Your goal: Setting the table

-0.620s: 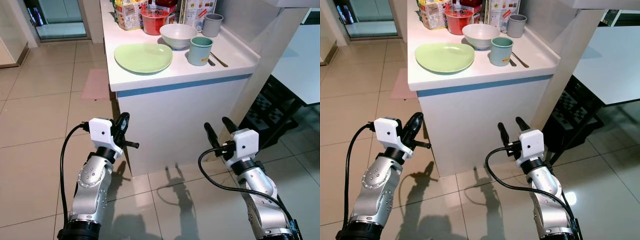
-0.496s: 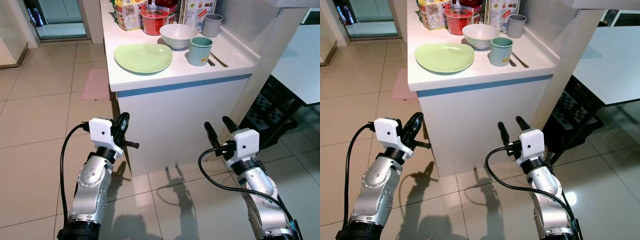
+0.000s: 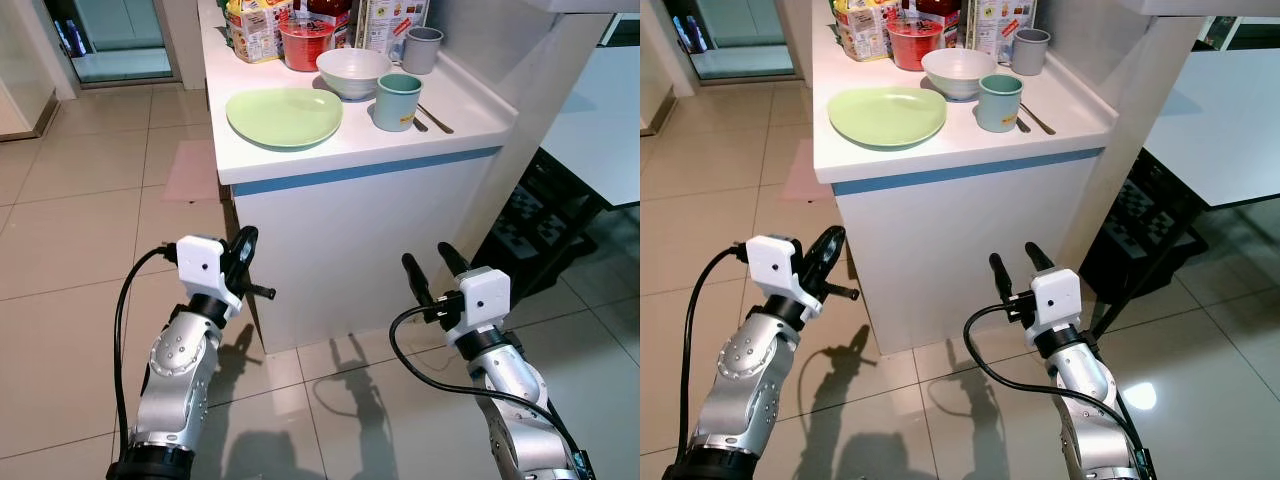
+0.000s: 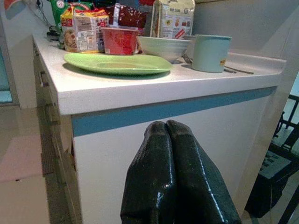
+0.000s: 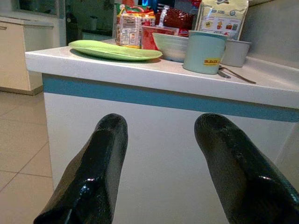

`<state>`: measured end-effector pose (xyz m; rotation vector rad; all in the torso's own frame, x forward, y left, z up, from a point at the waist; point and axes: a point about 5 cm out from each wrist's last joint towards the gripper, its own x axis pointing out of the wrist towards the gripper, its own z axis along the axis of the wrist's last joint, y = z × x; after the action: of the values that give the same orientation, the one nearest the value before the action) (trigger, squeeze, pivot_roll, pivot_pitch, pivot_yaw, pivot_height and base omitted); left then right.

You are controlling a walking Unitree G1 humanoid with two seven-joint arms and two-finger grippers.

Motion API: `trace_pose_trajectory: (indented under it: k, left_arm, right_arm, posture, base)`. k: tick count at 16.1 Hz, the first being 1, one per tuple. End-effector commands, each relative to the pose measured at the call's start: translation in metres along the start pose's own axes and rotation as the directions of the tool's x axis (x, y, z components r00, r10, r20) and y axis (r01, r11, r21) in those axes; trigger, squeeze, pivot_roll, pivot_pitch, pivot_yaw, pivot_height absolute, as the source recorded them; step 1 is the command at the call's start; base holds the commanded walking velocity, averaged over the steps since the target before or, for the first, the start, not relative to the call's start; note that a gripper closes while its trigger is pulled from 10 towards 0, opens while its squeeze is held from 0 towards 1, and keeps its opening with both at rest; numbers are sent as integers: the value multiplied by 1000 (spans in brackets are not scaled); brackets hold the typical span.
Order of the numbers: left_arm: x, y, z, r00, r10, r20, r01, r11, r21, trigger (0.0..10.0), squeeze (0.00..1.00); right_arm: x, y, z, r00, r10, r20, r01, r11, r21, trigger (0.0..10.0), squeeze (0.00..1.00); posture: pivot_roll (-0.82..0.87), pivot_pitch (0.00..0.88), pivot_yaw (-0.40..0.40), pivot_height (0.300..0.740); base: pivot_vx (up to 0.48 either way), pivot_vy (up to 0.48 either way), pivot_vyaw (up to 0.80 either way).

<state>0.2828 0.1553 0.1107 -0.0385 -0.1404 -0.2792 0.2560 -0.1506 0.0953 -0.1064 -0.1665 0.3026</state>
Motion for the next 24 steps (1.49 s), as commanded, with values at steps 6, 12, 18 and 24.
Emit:
trace_pose_trajectory:
  k: [6,12,18,24]
  left_arm:
    - [5,-3,-2,1000,-10,-20,10,1000,5,10000,0]
    - [6,-2,-4,999,-13,-31,13,1000,12,10000,0]
    - [7,-3,-4,999,-12,-32,13,1000,15,10000,0]
    - [14,0,-3,1000,-3,-30,3,1000,17,10000,0]
  right_arm:
    - [-2,-9,2,1000,-7,-3,7,999,-32,10000,0]
    - [3,-8,-3,1000,-9,-29,9,1000,-27,10000,0]
    - [-4,-13,-12,994,-68,-82,72,997,39,10000,0]
    - [-1,-35,-18,974,-190,-125,207,967,145,10000,0]
  posture:
    - [6,0,31,740]
    - [7,0,39,740]
    - [-4,0,42,740]
    - [-6,0,34,740]
  base:
    - [0,0,0]
    - [0,0,0]
    - [0,0,0]
    - [0,0,0]
